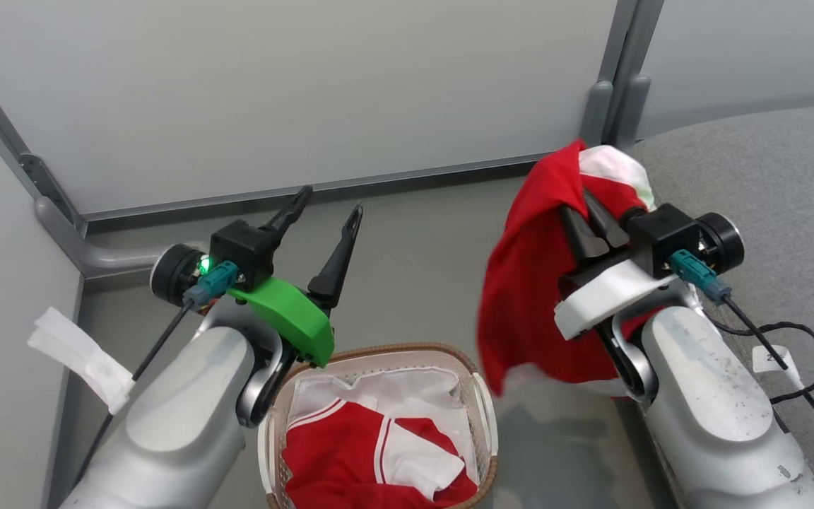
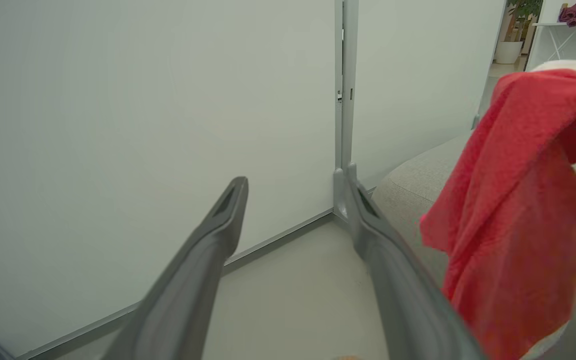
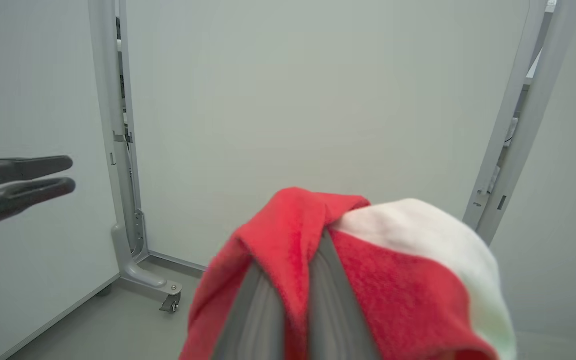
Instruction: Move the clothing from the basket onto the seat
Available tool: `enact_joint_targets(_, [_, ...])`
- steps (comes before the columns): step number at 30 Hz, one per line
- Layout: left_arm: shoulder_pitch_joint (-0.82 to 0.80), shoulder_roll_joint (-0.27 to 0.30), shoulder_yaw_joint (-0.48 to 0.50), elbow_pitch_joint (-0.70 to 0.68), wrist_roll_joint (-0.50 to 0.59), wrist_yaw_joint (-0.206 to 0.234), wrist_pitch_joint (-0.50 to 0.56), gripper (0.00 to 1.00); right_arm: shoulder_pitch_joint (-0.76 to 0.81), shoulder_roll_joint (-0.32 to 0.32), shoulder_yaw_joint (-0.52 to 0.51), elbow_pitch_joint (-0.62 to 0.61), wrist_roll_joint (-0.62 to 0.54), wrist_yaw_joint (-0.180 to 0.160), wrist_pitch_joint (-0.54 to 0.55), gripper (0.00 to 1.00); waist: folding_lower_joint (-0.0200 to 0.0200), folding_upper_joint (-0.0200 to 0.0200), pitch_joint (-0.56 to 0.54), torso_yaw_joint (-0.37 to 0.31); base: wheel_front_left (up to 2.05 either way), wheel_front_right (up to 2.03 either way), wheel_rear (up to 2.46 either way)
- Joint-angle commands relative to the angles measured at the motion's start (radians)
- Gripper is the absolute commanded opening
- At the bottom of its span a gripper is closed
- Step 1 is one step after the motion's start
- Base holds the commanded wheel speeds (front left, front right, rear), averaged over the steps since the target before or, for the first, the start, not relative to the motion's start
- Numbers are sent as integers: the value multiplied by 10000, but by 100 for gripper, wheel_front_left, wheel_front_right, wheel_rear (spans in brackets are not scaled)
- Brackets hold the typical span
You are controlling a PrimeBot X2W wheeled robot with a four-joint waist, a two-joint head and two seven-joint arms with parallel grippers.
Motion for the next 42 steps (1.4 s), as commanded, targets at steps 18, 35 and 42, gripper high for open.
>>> enact_joint_targets(18, [2281, -931, 308, -963, 1299, -339, -23, 100, 1068, -352, -1293, -1680, -572, -10, -5, 0, 0, 0, 483, -1712, 0, 0, 0])
enact_joint_targets(35, [1984, -1167, 389, -1050, 2224, -534, -26, 100, 1414, -78, -2031, -2228, -747, -10, -4, 0, 0, 0, 1524, -4157, 0, 0, 0])
enact_joint_targets(42, [1849, -1202, 337, -1039, 2399, -572, -26, 100, 1447, 59, -2316, -2192, -830, -10, -5, 0, 0, 0, 1731, -4197, 0, 0, 0])
